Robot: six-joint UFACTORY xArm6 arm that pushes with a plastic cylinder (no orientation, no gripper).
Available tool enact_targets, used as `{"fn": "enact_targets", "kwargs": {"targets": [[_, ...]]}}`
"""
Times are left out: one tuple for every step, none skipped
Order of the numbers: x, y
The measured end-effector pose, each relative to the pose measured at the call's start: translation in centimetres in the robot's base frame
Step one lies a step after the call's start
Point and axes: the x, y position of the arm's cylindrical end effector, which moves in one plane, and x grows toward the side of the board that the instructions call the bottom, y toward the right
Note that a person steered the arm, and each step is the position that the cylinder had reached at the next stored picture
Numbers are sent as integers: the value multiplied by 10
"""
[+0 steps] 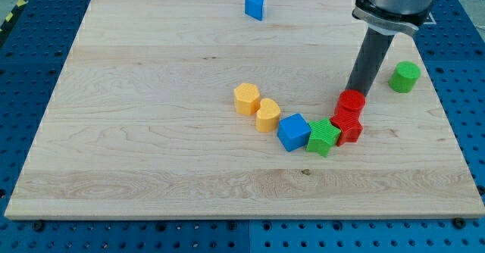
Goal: Place the green circle above the red circle
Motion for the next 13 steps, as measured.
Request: {"fn": "enact_targets", "kwargs": {"targets": [[5,0],[5,2],[7,54],[15,79],[23,104],[18,137],[-23,154],[-71,153],[-75,121],[-62,117],[-52,112],[-41,104],[-40,81]]}}
